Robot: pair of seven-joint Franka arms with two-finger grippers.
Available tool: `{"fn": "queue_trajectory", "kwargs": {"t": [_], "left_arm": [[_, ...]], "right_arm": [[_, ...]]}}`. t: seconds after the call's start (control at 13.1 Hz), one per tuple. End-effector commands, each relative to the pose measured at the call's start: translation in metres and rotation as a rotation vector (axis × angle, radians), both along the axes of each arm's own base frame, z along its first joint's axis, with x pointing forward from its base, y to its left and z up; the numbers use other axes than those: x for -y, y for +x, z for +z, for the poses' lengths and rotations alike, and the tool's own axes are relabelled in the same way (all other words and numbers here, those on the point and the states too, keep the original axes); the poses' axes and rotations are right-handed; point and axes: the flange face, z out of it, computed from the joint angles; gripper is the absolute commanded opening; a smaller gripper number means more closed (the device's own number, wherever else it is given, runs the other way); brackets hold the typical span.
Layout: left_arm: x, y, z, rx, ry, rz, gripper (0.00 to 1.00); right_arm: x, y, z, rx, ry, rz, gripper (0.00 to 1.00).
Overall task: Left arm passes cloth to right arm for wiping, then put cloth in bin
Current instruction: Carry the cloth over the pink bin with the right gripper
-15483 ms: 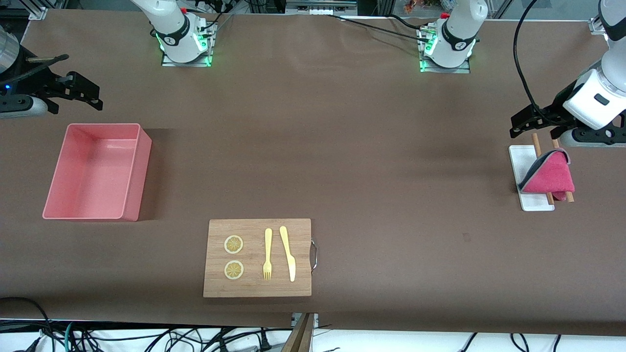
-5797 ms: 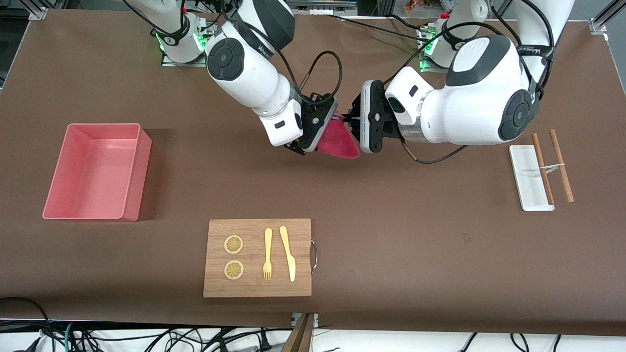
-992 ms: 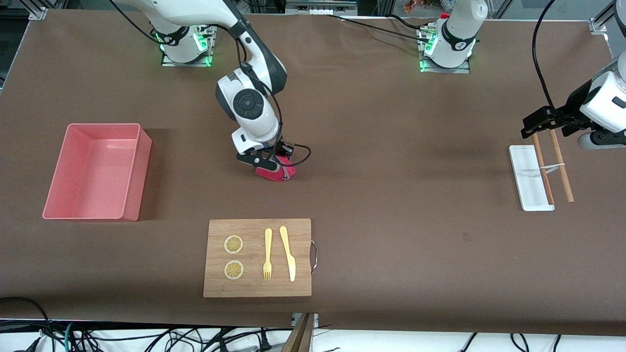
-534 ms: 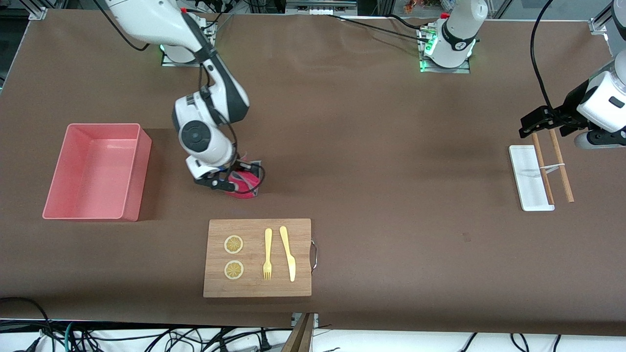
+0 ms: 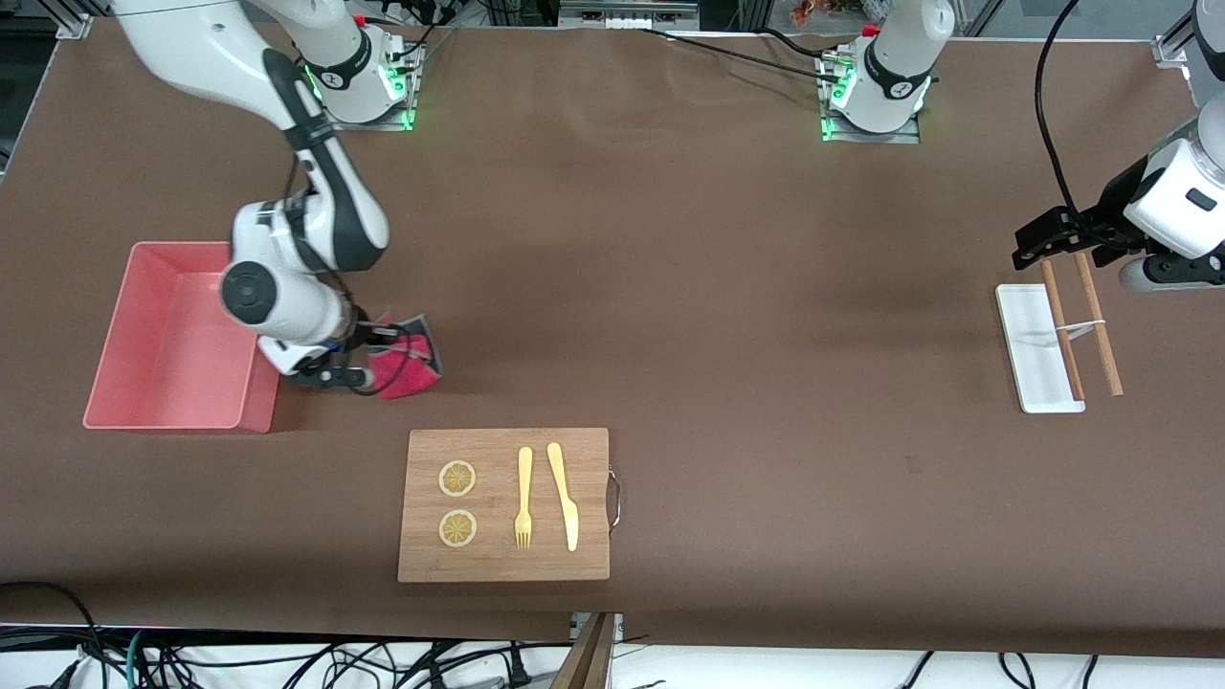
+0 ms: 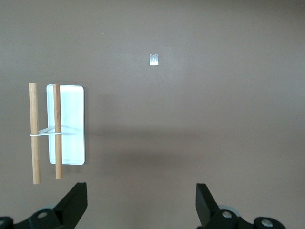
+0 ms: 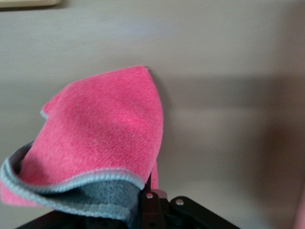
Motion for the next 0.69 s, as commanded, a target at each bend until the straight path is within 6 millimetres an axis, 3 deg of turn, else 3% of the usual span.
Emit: {"fn": "queue_trajectory", "kwargs": {"t": [0.0, 0.23, 0.38, 0.61], "left_arm": [[0.002, -0.001, 0.005, -0.001, 0.000, 0.007, 1.00], [0.002, -0.001, 0.005, -0.001, 0.000, 0.005, 1.00], [0.002, -0.001, 0.005, -0.001, 0.000, 0.005, 1.00], [0.002, -0.001, 0.005, -0.001, 0.000, 0.005, 1.00]], "right_arm": [[0.052, -0.003, 0.015, -0.001, 0.028, 0.103, 0.00], [0.087, 0.001, 0.038, -0.019, 0.033, 0.142, 0.00], [0.093, 0.005, 0.074, -0.061, 0.049, 0.129, 0.00], [0.118, 0.003, 0.131, -0.094, 0.056, 0.116, 0.00]]}}
